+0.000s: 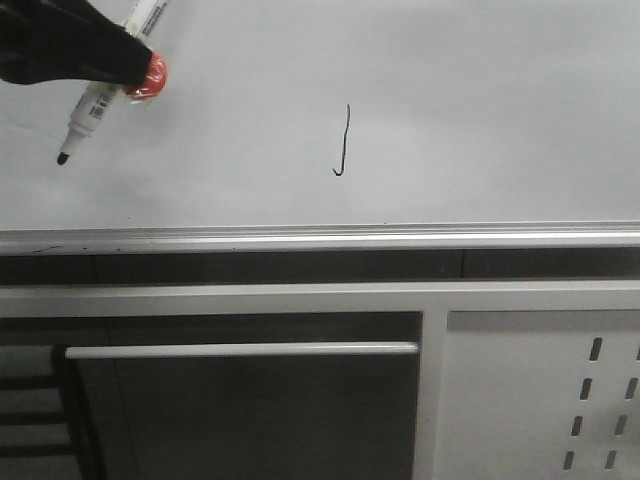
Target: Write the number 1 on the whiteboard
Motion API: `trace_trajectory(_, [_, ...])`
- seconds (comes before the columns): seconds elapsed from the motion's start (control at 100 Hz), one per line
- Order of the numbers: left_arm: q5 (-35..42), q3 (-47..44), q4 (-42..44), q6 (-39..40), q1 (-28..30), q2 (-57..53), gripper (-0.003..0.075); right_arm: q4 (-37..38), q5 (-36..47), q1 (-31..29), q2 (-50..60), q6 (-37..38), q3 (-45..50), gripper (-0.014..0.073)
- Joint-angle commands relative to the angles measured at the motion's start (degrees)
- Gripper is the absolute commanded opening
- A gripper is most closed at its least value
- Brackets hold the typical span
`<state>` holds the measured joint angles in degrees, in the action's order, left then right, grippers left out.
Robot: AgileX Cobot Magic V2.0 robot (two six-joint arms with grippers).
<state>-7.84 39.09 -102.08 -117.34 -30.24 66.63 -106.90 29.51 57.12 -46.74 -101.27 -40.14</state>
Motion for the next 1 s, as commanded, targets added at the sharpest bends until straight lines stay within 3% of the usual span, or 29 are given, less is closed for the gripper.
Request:
trace_trajectory(0.0, [-1.3, 3.1, -4.4, -0.8, 1.1, 0.7, -0.0020, 0.0, -1.1, 0.0, 0.3, -0.1, -1.8, 0.0299])
trace_trajectory(0.53, [2.1, 9.2, -4.4, -11.1, 2.0, 5.7, -0.0020, 0.2, 0.4, 0.0, 0.3, -0.1, -1.8, 0.0299])
trace_trajectory(0.83, [-0.9, 9.3, -4.4, -4.5, 1.9, 5.6, -0.0020, 0.5, 1.9, 0.0, 0.3, -0.5, -1.8, 0.0299])
trace_trajectory(0.99, [3.9, 9.3, -4.4, -5.0, 1.9, 6.0, -0.0020, 0.8, 2.0, 0.0, 0.3, -0.5, -1.8, 0.0299])
